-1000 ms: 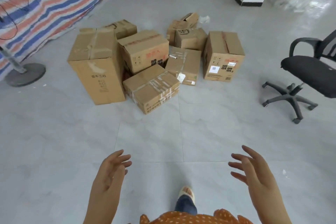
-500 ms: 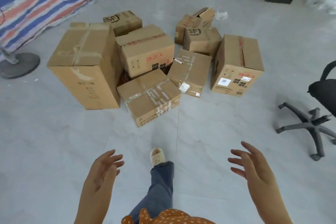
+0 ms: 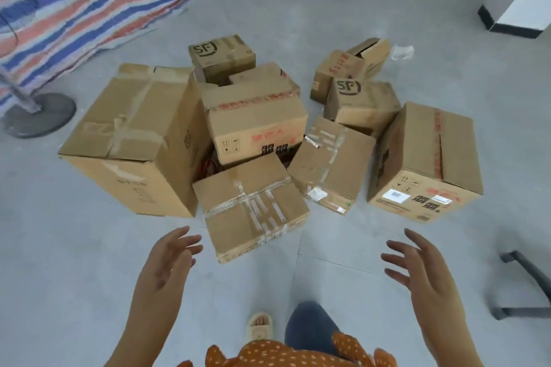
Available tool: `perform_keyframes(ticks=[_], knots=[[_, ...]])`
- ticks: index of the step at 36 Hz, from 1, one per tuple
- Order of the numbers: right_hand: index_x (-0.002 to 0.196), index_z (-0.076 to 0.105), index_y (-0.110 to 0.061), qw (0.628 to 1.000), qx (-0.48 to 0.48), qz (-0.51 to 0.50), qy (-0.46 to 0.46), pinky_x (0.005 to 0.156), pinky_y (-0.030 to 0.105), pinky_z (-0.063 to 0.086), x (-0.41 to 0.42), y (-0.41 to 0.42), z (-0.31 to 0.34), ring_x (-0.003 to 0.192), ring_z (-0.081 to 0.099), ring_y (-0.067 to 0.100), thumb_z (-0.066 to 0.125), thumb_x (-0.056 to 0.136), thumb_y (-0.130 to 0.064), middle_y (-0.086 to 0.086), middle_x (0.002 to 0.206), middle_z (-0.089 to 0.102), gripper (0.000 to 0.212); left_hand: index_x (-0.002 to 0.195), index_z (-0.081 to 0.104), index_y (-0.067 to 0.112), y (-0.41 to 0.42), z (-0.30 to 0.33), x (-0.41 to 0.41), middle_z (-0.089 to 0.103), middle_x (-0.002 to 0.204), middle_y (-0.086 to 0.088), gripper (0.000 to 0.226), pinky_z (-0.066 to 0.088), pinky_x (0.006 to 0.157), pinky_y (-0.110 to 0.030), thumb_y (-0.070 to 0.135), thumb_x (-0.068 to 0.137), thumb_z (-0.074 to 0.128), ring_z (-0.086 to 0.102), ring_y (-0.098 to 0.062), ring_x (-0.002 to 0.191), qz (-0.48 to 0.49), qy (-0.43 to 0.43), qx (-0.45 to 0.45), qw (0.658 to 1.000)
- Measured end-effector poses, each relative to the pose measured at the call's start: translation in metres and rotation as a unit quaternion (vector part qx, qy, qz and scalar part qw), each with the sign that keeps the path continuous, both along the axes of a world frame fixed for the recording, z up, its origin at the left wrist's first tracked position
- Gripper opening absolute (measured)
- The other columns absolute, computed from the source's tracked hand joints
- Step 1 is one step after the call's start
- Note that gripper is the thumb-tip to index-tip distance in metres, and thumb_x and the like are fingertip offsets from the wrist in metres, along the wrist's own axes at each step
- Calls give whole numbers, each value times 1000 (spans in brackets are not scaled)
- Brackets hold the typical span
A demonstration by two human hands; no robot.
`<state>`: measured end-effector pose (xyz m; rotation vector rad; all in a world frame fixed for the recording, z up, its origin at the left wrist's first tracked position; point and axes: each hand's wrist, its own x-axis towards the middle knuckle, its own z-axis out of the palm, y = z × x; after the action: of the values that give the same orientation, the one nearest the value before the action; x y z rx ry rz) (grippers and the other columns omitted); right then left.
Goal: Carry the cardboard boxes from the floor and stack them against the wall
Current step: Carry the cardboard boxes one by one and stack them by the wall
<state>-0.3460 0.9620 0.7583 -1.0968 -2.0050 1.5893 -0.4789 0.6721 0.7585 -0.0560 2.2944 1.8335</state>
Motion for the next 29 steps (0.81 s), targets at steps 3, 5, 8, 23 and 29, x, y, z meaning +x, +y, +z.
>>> perform_keyframes(ticks=[3, 5, 8, 23, 29], knots=[[120, 47, -31, 998, -12, 56, -32, 81, 18, 51, -44, 32, -9, 99, 65, 20, 43, 61, -85, 1, 113, 63, 80, 107, 59, 31, 12, -13, -19, 70, 102, 5, 36, 50, 88, -22, 1, 96, 43, 66, -8, 95, 53, -23, -19, 998], [122, 45, -29, 994, -14, 92, -51, 82, 21, 51, -75, 54, -14, 99, 64, 19, 39, 46, -96, 1, 114, 61, 101, 106, 58, 32, 23, -20, -31, 68, 106, 4, 36, 52, 89, -25, 1, 96, 44, 66, -10, 97, 90, -38, -29, 995], [123, 44, -30, 986, -10, 146, -79, 89, 36, 54, -125, 88, -17, 101, 63, 20, 39, 41, -101, 1, 116, 60, 109, 109, 57, 28, 45, -28, -50, 66, 110, 0, 32, 49, 94, -39, 1, 97, 43, 63, -19, 103, 137, -61, -39, 988], [105, 51, -44, 919, -32, 315, -237, 76, 22, 53, -338, 198, -198, 82, 66, 0, 48, 98, -31, -9, 100, 66, 15, 120, 55, 15, 111, -219, -185, 66, 109, -5, 26, 47, 97, -41, 6, 97, 44, 63, -20, 99, 204, -260, -117, 936], [114, 52, -26, 897, -15, 320, -304, 82, 34, 51, -387, 200, -380, 91, 64, 10, 46, 99, -20, -4, 103, 64, 17, 121, 53, 15, 103, -395, -232, 65, 108, -12, 28, 44, 91, -44, 7, 95, 48, 59, -32, 103, 153, -341, -184, 909]])
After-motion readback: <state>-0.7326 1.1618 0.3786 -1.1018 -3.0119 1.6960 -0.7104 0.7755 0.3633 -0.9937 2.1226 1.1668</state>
